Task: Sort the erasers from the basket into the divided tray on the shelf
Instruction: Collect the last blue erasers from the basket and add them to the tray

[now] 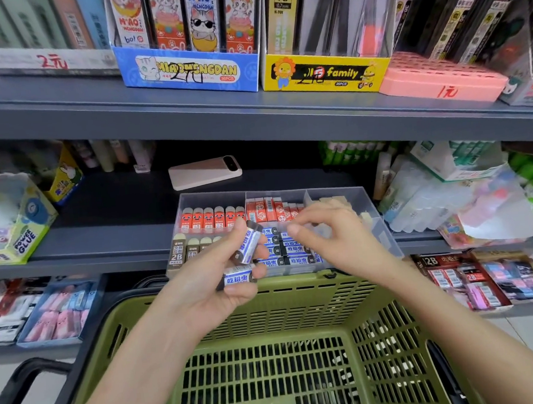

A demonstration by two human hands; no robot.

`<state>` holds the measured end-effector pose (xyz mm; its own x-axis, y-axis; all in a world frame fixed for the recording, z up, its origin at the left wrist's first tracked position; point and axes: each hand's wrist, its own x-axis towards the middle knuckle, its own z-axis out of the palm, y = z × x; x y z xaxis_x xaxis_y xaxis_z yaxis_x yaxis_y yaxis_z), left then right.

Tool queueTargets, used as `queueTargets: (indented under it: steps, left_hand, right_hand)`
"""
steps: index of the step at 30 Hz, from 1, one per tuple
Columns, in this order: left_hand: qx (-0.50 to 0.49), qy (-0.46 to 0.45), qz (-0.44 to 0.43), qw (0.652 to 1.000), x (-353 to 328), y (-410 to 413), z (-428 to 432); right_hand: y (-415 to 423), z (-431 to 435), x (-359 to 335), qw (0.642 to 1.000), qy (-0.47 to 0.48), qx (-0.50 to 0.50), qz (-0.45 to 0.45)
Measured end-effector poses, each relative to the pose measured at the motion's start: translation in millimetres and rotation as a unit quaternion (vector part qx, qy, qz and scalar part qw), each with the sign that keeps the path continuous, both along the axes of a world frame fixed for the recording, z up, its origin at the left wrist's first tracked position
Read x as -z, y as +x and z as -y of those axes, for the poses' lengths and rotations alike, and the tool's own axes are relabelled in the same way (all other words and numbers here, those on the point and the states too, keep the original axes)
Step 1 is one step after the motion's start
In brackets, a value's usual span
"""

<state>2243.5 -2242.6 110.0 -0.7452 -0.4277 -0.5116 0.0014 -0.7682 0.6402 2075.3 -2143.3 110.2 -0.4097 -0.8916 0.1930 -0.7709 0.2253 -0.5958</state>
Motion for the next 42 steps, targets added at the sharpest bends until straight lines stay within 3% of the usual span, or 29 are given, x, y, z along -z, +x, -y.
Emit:
queueTargets:
  steps: [2, 7, 12, 13, 16, 21, 25, 28, 30, 34, 38, 42]
  left_hand:
    - [0.013, -0.02, 0.01, 1.0, 0, -4, -4]
    - [0.033, -0.047, 0.014, 0.998, -5, -12, -11]
    - [-0.02, -0.016, 0.032, 0.999, -9, -15, -10]
    - [-0.04, -0.002, 0.024, 0.999, -10, -14, -9]
    - [-0.08, 0.038, -0.013, 0.996, -12, -8, -3]
    - [-0.08, 0.037, -0.033, 0.996, -13, 1, 3]
    - [-0.062, 0.008, -0.021, 0.998, -8, 6, 8]
    - [-0.057, -0.009, -0.002, 0.998, -7, 7, 10]
    - [-0.06, -0.013, -0.001, 0.998, -8, 8, 11]
    - [-0.064, -0.031, -0.011, 0.997, -7, 6, 11]
    - [-0.058, -0.03, -0.029, 0.997, -9, 3, 9]
    - [-0.056, -0.012, -0.062, 0.996, -11, -1, 2]
  right_hand:
    - [18, 1, -9, 0.994, -0.043, -0.04, 0.095]
    - [41, 1, -18, 0.976, -0.108, -0.025, 0.187]
    - [24, 1, -27, 0.91, -0.155, 0.013, 0.385]
    - [15, 1, -29, 0.914, -0.142, 0.019, 0.38]
    - [-9, 4, -21, 0.965, -0.048, 0.053, 0.254]
    - [-23, 19, 2, 0.991, 0.064, 0.084, 0.084]
    - [-18, 26, 15, 0.992, 0.109, 0.044, -0.035]
    - [-19, 26, 23, 0.971, 0.144, 0.02, -0.191]
    - [-21, 25, 23, 0.957, 0.16, 0.011, -0.242]
    - [-16, 22, 16, 0.956, 0.128, -0.004, -0.265]
    - [13, 9, 1, 0.991, -0.073, -0.004, -0.11]
    - [46, 3, -6, 0.989, -0.097, -0.063, -0.092]
